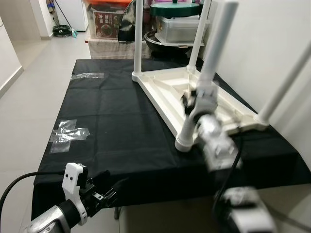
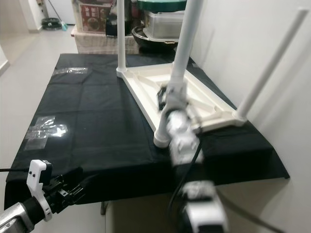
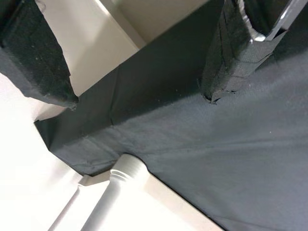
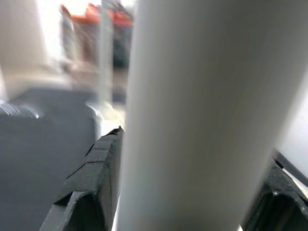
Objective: Building children table
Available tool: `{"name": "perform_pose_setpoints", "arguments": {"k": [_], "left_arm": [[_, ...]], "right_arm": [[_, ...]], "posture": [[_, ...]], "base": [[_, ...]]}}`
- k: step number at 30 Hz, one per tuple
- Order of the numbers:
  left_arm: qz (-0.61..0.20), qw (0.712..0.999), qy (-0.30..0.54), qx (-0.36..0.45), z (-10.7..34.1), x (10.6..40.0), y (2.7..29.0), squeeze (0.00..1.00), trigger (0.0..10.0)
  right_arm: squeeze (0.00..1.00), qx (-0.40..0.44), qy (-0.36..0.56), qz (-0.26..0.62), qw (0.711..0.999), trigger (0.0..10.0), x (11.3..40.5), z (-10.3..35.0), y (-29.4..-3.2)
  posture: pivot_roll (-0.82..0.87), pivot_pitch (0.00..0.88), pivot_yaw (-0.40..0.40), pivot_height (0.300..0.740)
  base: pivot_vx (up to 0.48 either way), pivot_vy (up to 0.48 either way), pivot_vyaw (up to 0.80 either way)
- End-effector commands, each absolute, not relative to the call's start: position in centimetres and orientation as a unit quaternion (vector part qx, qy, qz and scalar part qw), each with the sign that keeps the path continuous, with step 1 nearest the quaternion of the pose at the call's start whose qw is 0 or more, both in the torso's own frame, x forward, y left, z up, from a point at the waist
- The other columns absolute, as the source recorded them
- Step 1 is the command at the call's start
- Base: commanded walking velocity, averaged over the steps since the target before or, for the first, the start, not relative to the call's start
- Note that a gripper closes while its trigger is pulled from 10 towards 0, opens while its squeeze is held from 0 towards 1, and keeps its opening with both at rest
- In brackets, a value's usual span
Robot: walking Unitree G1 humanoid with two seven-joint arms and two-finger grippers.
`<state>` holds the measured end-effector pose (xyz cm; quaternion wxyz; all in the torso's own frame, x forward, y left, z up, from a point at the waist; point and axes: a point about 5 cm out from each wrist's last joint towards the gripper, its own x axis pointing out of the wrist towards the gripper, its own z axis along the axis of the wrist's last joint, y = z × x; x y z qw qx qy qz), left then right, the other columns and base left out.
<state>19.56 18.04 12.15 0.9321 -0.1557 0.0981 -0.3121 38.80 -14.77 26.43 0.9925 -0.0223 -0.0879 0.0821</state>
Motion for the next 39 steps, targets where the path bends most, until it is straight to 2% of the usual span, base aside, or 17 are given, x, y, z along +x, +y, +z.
{"name": "perform_pose_setpoints", "arguments": {"k": [1, 5, 9, 11, 16, 17, 18, 19, 21, 22, 24, 26, 28, 33, 36, 37, 39], "left_arm": [[-0.327, 0.927, 0.107, -0.15, 12.1, 19.3, 17.9, 0.0, 10.0], [-0.335, 0.924, 0.108, -0.147, 12.1, 19.4, 17.7, 0.0, 10.0], [-0.336, 0.924, 0.108, -0.145, 12.1, 19.6, 17.7, 0.0, 10.0], [-0.336, 0.925, 0.101, -0.144, 12.4, 19.9, 17.7, 0.0, 10.0], [-0.333, 0.927, 0.098, -0.143, 12.5, 19.9, 17.8, 0.0, 10.0], [-0.332, 0.927, 0.097, -0.143, 12.6, 19.8, 17.8, 0.0, 10.0], [-0.332, 0.927, 0.097, -0.143, 12.6, 19.8, 17.8, 0.0, 10.0], [-0.338, 0.925, 0.101, -0.143, 12.6, 19.5, 17.8, 0.0, 10.0], [-0.338, 0.925, 0.101, -0.143, 12.6, 19.5, 17.8, 0.0, 10.0], [-0.346, 0.921, 0.105, -0.143, 12.6, 19.3, 17.7, 0.0, 10.0], [-0.348, 0.92, 0.107, -0.144, 12.5, 19.2, 17.7, 0.0, 10.0], [-0.347, 0.92, 0.107, -0.144, 12.5, 19.3, 17.7, 0.0, 10.0], [-0.348, 0.92, 0.11, -0.145, 12.3, 19.2, 17.6, 0.0, 10.0], [-0.35, 0.919, 0.111, -0.146, 12.3, 19.2, 17.5, 0.0, 10.0], [-0.354, 0.917, 0.113, -0.146, 12.2, 19.2, 17.5, 0.0, 10.0], [-0.357, 0.916, 0.114, -0.146, 12.2, 19.2, 17.5, 0.0, 10.0], [-0.359, 0.915, 0.114, -0.145, 12.2, 19.3, 17.5, 0.0, 10.0]], "right_arm": [[0.0, -0.017, -0.091, 0.231, 0.969, 10.0, 38.1, 26.3, -14.1], [0.0, -0.043, -0.098, 0.332, 0.937, 10.0, 37.6, 26.5, -14.6], [0.0, -0.046, -0.081, 0.358, 0.929, 10.0, 38.1, 25.7, -14.5], [0.0, -0.066, -0.045, 0.45, 0.89, 10.0, 38.4, 23.6, -11.6], [0.0, -0.072, -0.03, 0.503, 0.861, 10.0, 38.2, 22.5, -9.1], [0.0, -0.062, -0.027, 0.516, 0.854, 6.8, 38.1, 22.3, -8.1], [0.0, -0.062, -0.027, 0.516, 0.854, 6.8, 38.1, 22.3, -8.1], [0.0, -0.042, -0.023, 0.501, 0.864, 0.0, 38.3, 22.0, -6.7], [0.0, -0.042, -0.023, 0.501, 0.864, 0.0, 38.3, 22.0, -6.7], [0.0, -0.075, -0.004, 0.357, 0.931, 0.0, 39.7, 21.1, -7.4], [0.0, -0.081, 0.021, 0.205, 0.975, 0.0, 40.6, 20.3, -9.2], [0.0, -0.072, 0.038, 0.145, 0.986, 0.0, 40.9, 20.0, -10.1], [0.0, -0.048, 0.064, -0.049, 0.996, 0.0, 40.5, 18.0, -13.8], [0.0, -0.032, 0.059, -0.151, 0.986, 0.0, 38.2, 15.9, -15.1], [0.0, -0.026, 0.037, -0.102, 0.994, 0.0, 34.7, 16.1, -11.6], [0.0, -0.02, 0.012, -0.07, 0.997, 10.0, 34.2, 17.1, -10.4], [0.0, -0.018, -0.012, -0.038, 0.999, 10.0, 34.1, 17.9, -9.5]], "posture": [[0.03, 0.0, -0.093, 0.74], [0.03, 0.0, -0.089, 0.74], [0.04, 0.0, -0.095, 0.74], [0.07, 0.0, -0.107, 0.74], [0.07, 0.0, -0.111, 0.74], [0.08, 0.0, -0.113, 0.74], [0.08, 0.0, -0.113, 0.74], [0.08, 0.0, -0.111, 0.74], [0.08, 0.0, -0.111, 0.74], [0.07, 0.0, -0.109, 0.74], [0.07, 0.0, -0.107, 0.74], [0.07, 0.0, -0.107, 0.74], [0.06, 0.0, -0.103, 0.74], [0.05, 0.0, -0.1, 0.74], [0.03, 0.0, -0.088, 0.74], [0.02, 0.0, -0.085, 0.74], [0.02, 0.0, -0.083, 0.74]], "base": [[0.0, 0.0, 0.0], [0.0, 0.0, 0.0], [0.0, 0.0, 0.0], [0.0, 0.0, 0.0], [0.0, 0.0, 0.0], [0.0, 0.0, 0.0], [0.0, 0.0, 0.0], [0.0, 0.0, 0.0], [0.0, 0.0, 0.0], [0.0, 0.0, 0.0], [0.0, 0.0, 0.0], [0.0, 0.0, 0.0], [0.0, 0.0, 0.0], [0.0, 0.0, 0.0], [0.0, 0.0, 0.0], [0.0, 0.0, 0.0], [0.0, 0.0, 0.0]]}}
